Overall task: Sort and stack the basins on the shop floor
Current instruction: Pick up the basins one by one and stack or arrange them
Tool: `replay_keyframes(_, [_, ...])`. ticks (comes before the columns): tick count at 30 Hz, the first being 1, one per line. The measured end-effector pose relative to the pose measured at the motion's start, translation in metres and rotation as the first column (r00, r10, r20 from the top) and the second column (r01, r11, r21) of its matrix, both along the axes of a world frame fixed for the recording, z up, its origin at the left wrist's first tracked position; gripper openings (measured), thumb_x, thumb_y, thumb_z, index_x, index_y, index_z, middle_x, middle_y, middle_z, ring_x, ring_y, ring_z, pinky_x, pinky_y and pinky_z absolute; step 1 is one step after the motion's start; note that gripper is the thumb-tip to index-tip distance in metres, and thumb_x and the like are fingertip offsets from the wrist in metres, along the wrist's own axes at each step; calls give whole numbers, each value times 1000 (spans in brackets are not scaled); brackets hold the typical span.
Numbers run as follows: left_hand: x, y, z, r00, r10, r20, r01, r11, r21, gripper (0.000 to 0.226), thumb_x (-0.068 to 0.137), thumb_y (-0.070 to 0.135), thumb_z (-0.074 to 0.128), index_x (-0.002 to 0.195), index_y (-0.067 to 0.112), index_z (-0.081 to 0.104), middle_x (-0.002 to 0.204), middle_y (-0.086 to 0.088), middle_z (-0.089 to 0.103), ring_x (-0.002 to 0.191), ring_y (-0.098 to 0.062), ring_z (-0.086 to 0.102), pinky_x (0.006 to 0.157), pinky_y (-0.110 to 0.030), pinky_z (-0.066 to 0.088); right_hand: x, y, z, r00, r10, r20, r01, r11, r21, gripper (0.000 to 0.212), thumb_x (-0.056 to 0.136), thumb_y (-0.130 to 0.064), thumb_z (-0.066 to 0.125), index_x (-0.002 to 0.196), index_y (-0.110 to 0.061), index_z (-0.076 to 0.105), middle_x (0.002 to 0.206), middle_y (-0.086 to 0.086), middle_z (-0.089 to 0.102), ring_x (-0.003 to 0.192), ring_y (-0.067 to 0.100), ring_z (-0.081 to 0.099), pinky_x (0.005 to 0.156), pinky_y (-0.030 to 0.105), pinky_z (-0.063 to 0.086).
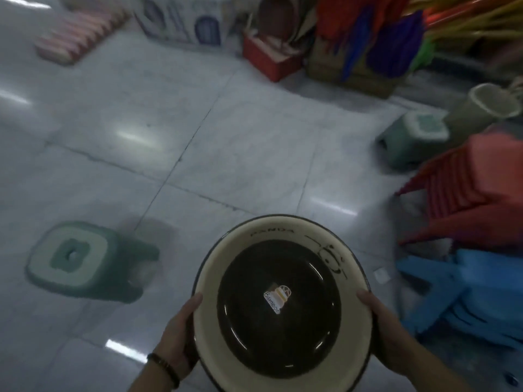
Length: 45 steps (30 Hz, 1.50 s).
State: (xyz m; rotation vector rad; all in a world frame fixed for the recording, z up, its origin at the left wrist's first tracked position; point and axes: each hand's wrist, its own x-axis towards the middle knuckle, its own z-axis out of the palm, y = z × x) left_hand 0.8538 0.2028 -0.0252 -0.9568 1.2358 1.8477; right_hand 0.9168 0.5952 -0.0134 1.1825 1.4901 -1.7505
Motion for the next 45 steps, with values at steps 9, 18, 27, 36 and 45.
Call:
replay_keyframes(9, [1,134,247,883,-391,-258,435,890,140,55,87,47,66,129,11,65,128,-29,63,106,-45,65,92,-60,54,166,69,253,833,-438,-339,452,891,-41,60,90,-66,65,131,-22,67,129,29,66,116,56,64,95,70,53])
replay_keyframes(18, [136,346,369,592,-651,-476,768,635,87,59,75,44,75,124,10,69,123,-26,67,106,-46,67,93,-59,53,400,137,349,499,-787,-362,840,542,-20,73,46,-66,85,104,-22,83,115,26,74,98,46,74,91,64,56])
replay_keyframes(27, [373,561,417,465,-728,-503,873,473,122,39,90,34,59,113,8,76,121,-26,68,114,-45,62,109,-62,40,658,252,377,185,-872,-452,959,260,-110,72,54,-67,79,106,-17,83,112,23,76,93,41,76,87,55,60])
replay_keyframes(36, [532,781,414,296,-838,-458,955,277,108,48,77,36,66,107,0,77,111,-30,71,89,-42,73,82,-47,57,827,372,380,-75,-907,-413,996,-45,-81,95,29,-68,87,107,-14,80,105,25,76,93,44,73,84,56,59])
replay_keyframes(45, [669,1032,406,12,-915,-403,984,-61,169,59,70,45,77,113,4,76,118,-29,69,95,-42,72,79,-48,59,953,535,400,-354,-754,-554,931,-340,-131,43,77,-39,72,108,-11,81,114,29,74,95,47,75,83,50,59])
